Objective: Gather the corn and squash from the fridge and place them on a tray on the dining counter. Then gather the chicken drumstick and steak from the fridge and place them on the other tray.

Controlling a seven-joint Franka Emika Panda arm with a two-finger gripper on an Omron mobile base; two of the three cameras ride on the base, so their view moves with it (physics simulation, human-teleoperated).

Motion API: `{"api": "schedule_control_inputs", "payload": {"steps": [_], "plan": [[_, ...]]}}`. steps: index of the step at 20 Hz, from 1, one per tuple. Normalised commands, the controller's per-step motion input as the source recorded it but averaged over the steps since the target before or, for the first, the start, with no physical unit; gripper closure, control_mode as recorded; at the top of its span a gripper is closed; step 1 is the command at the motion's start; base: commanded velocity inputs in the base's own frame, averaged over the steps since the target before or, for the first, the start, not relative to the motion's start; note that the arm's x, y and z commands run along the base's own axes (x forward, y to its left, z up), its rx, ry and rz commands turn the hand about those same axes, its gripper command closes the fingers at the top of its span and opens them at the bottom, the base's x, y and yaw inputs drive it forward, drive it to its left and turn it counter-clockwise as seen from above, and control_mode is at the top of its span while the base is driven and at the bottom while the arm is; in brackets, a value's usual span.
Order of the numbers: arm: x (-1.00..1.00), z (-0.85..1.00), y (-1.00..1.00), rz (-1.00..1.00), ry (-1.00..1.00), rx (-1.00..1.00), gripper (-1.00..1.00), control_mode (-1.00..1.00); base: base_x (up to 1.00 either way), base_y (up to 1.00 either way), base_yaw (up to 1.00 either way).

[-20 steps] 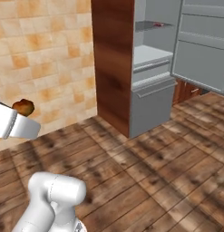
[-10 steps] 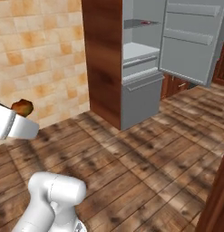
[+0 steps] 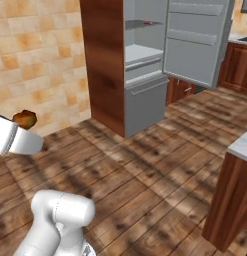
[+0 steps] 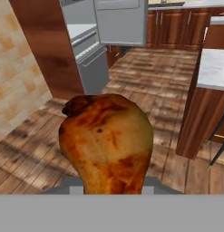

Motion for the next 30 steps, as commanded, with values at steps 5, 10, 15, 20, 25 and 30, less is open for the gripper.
{"api": "schedule_control_inputs", "payload": {"steps": [5, 10, 15, 20, 25, 30], "plan": [[0.00, 0.00, 0.00, 0.00, 0.00, 0.00, 1.00, 1.00, -0.36, -0.31, 0.00], [0.00, 0.00, 0.00, 0.00, 0.00, 0.00, 1.00, 1.00, -0.87, -0.99, -0.09], [0.00, 0.00, 0.00, 0.00, 0.00, 0.00, 1.00, 1.00, -0.23, -1.00, -0.22], [0.00, 0.00, 0.00, 0.00, 0.00, 0.00, 1.00, 1.00, 0.02, -1.00, -0.40], [0.00, 0.00, 0.00, 0.00, 0.00, 0.00, 1.00, 1.00, 0.09, -0.94, -0.39], [0.00, 0.00, 0.00, 0.00, 0.00, 0.00, 1.00, 1.00, 0.66, -0.77, -0.26]]}}
